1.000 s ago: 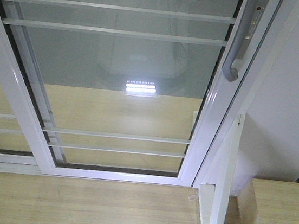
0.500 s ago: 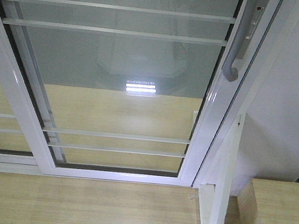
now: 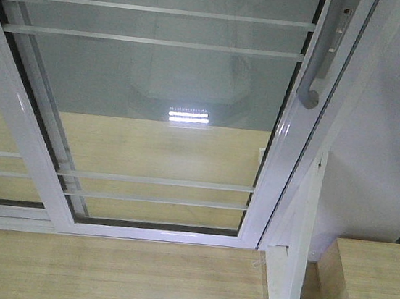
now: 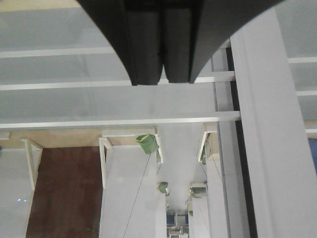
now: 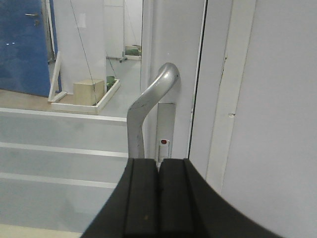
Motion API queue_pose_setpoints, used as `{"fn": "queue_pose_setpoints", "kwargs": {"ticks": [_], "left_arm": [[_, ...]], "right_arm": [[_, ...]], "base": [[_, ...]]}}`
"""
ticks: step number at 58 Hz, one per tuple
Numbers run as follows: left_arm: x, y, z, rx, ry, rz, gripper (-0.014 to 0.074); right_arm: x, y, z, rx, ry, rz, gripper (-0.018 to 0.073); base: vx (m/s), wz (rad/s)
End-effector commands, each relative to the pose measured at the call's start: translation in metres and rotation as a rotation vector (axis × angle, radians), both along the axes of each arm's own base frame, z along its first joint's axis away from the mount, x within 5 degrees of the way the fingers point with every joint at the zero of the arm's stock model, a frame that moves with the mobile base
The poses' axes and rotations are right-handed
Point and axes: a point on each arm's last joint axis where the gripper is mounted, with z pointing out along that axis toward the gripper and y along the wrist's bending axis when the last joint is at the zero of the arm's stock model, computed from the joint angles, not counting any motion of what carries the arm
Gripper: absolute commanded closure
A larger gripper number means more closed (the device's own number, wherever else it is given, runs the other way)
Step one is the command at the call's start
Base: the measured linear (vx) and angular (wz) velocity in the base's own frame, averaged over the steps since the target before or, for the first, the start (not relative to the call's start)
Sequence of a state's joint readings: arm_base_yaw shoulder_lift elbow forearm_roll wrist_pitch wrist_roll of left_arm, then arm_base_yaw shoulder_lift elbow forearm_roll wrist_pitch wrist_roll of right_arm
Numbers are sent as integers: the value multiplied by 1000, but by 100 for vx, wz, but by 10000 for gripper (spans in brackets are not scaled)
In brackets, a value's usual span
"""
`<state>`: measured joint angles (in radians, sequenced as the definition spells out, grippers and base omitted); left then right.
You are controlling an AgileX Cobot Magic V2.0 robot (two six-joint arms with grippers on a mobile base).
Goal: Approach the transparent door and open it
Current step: 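Raise the right gripper and bring it to the silver door handle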
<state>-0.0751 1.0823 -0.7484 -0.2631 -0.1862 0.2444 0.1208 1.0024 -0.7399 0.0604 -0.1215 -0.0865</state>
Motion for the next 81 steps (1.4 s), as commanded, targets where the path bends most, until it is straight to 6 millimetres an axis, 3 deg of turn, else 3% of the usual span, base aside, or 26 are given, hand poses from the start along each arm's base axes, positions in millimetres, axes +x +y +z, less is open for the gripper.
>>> {"fn": "queue_pose_setpoints", "kwargs": {"ticks": [1,13,23,32,43,50,60,81], "left_arm": [[9,0,21,-7,-108,16,603],[13,0,19,-3,-116,22,587],[13,0,18,-3,-114,22,503],[13,0,17,-5,-100,18,365],[13,-1,15,-6,-78,13,96],[13,-1,15,-6,-78,13,-29],[13,-1,15,-6,-77,13,-62],[13,-1,14,-6,-68,10,23]], "right_arm": [[11,0,18,12,-139,-12,564],[21,1,9,5,-111,-12,557],[21,1,9,3,-116,-12,485],[21,1,9,3,-110,-12,321],[21,1,9,5,-110,-12,3],[22,1,8,15,-105,-13,-109],[33,2,-5,62,-45,-15,-112],[92,7,-54,58,-135,-29,-36]], "base": [[0,0],[0,0],[0,0],[0,0],[0,0],[0,0],[0,0],[0,0]]}}
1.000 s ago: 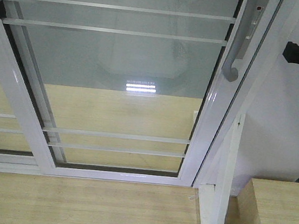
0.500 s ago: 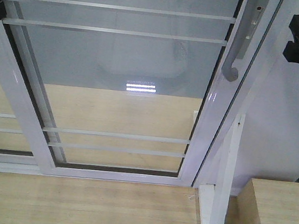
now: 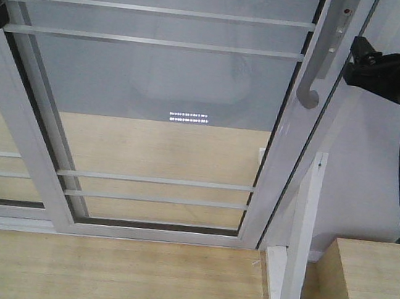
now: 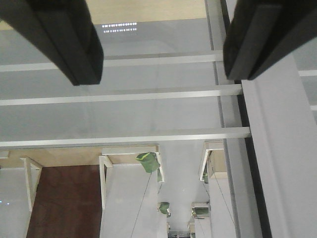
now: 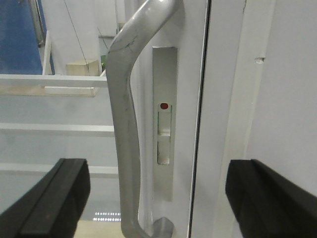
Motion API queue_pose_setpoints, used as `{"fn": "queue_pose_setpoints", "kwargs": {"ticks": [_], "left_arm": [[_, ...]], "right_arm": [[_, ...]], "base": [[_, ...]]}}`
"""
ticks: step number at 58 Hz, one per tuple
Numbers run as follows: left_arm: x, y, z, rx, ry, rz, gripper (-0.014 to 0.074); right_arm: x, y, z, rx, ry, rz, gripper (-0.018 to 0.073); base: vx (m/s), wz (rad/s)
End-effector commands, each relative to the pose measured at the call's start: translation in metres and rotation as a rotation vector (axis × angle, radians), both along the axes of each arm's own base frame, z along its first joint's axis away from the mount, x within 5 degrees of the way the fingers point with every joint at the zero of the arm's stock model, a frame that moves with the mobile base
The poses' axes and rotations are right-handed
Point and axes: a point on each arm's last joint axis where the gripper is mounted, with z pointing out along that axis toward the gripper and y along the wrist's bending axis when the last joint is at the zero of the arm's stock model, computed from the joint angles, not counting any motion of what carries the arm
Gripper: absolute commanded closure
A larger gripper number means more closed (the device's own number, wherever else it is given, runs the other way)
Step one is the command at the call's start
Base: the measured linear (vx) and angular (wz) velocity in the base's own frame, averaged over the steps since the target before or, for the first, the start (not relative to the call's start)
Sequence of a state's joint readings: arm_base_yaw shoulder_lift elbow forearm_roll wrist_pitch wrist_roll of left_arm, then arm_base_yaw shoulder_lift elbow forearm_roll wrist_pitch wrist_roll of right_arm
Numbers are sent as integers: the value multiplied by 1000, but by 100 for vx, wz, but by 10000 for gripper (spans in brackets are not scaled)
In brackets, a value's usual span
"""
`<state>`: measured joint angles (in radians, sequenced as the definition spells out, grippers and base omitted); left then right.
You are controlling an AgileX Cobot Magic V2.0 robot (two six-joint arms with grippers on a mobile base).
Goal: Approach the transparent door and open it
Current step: 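Raise the right gripper and bring it to the silver door handle, then close the right gripper around the curved silver handle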
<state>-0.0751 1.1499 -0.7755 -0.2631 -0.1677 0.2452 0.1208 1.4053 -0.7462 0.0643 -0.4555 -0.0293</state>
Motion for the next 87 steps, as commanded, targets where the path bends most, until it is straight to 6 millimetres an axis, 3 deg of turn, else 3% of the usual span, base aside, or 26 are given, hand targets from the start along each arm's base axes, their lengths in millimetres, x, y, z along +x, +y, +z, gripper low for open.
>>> {"fn": "queue_pose_setpoints", "kwargs": {"ticks": [1,18,41,68,87], "left_arm": [[-3,1,24,-10,-126,15,27],[-3,1,24,-10,-129,16,39],[-3,1,24,-10,-129,16,39],[-3,1,24,-10,-129,16,39],[-3,1,24,-10,-129,16,39]], "right_arm": [[11,0,18,9,-208,-9,-34],[54,12,-22,-4,-200,69,-25],[99,19,-29,-6,-240,92,-25],[126,22,-30,16,-269,91,-25],[130,23,-35,25,-259,92,-25]], "base": [[0,0],[0,0],[0,0],[0,0],[0,0]]}}
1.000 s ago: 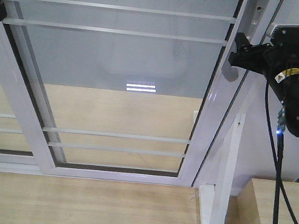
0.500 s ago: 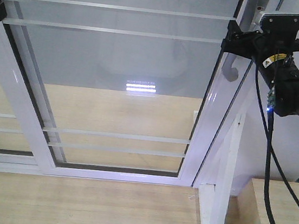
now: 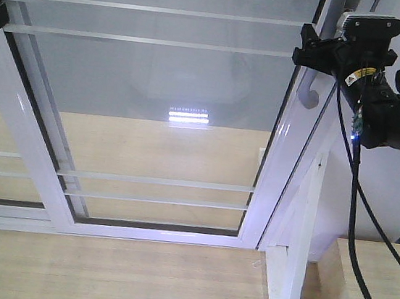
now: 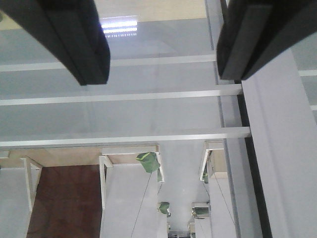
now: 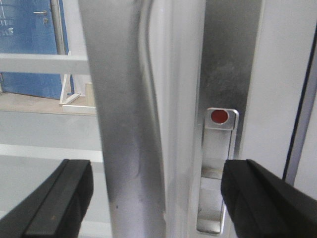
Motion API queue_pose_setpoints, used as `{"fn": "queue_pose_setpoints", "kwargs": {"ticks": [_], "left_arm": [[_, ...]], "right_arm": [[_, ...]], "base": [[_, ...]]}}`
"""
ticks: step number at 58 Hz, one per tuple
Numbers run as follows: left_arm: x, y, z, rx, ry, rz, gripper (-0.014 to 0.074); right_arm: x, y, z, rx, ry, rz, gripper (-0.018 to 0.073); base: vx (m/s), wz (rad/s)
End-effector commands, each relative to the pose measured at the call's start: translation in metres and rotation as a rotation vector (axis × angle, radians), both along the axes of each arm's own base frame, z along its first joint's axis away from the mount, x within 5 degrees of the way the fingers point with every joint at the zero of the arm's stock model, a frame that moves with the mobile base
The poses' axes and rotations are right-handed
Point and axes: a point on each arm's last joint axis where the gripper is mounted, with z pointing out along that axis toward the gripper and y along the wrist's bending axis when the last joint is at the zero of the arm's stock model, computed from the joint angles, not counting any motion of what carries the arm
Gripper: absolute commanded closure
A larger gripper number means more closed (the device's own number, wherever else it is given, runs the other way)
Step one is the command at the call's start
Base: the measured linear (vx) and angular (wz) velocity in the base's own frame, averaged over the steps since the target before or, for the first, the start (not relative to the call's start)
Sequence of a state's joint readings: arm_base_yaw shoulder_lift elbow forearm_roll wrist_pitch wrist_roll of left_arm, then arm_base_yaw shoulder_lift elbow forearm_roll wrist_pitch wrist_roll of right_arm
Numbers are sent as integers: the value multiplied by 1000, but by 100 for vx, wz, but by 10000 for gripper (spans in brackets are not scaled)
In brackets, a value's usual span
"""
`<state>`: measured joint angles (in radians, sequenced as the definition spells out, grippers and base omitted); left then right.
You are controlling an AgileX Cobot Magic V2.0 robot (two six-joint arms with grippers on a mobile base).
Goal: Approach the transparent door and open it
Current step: 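Close the right gripper around the curved silver handle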
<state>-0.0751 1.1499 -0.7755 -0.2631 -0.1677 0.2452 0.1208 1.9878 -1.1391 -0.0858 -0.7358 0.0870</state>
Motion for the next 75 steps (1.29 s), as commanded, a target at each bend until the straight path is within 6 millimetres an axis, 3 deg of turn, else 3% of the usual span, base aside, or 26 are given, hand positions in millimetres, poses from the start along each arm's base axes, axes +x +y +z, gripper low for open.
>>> {"fn": "queue_pose_setpoints", "kwargs": {"ticks": [1,53,64,75], "left_arm": [[-3,1,24,-10,-129,16,39],[-3,1,24,-10,-129,16,39],[-3,1,24,-10,-129,16,39],[-3,1,24,-10,-129,16,39]], "right_arm": [[-1,-1,40,20,-170,6,-25],[1,0,35,27,-200,12,-11],[1,0,35,27,-200,12,114],[1,0,35,27,-200,12,331]], "base": [[0,0],[0,0],[0,0],[0,0]]}}
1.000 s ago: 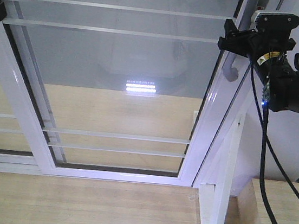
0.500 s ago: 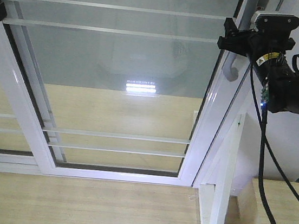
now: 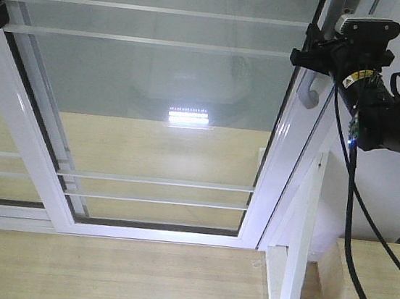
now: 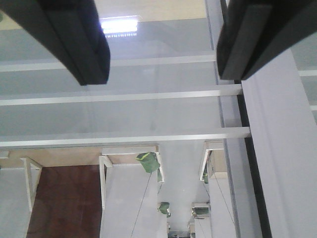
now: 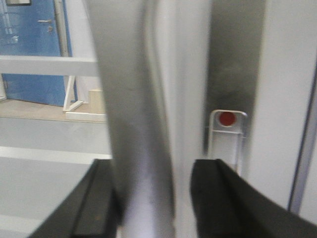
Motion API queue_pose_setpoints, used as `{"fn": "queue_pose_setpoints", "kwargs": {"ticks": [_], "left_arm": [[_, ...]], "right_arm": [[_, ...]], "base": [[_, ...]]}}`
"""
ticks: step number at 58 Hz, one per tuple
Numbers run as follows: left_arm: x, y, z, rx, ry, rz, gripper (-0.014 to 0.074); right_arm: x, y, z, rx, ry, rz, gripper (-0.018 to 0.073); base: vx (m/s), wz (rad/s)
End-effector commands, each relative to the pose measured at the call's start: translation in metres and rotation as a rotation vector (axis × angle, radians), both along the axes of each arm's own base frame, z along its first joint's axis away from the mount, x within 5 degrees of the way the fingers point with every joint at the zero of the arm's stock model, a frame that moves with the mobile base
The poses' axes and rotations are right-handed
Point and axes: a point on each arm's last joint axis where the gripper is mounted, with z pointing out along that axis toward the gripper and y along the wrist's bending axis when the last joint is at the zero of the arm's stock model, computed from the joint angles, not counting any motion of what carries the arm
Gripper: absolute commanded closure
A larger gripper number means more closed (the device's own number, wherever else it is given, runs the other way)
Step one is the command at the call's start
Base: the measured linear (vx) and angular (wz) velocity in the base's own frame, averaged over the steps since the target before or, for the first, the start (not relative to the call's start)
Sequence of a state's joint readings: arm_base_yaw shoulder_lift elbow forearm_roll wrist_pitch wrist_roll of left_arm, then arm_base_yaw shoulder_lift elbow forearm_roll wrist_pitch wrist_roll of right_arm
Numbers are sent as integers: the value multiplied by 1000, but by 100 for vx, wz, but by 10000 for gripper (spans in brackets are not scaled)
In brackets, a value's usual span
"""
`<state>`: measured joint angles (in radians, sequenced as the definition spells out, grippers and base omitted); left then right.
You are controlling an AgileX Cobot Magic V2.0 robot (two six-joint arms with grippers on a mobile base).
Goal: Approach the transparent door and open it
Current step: 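Close the right gripper around the curved silver handle, then pull the handle with the right gripper to slide the door open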
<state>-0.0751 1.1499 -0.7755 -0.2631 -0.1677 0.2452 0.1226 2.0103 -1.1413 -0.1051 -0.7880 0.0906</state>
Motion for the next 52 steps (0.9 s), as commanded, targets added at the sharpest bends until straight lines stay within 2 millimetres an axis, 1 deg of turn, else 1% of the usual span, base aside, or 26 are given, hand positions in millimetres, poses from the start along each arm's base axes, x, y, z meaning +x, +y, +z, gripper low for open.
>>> {"fn": "queue_pose_setpoints", "kwargs": {"ticks": [1,11,20,52], "left_arm": [[-3,1,24,-10,-129,16,39],[-3,1,24,-10,-129,16,39],[-3,1,24,-10,-129,16,39],[-3,1,24,-10,-129,16,39]], "right_arm": [[-1,-3,39,31,-168,-6,347],[-1,-3,39,32,-168,-6,493],[-1,-2,39,29,-168,-3,563],[-3,7,39,-62,-183,94,566]], "base": [[0,0],[0,0],[0,0],[0,0]]}}
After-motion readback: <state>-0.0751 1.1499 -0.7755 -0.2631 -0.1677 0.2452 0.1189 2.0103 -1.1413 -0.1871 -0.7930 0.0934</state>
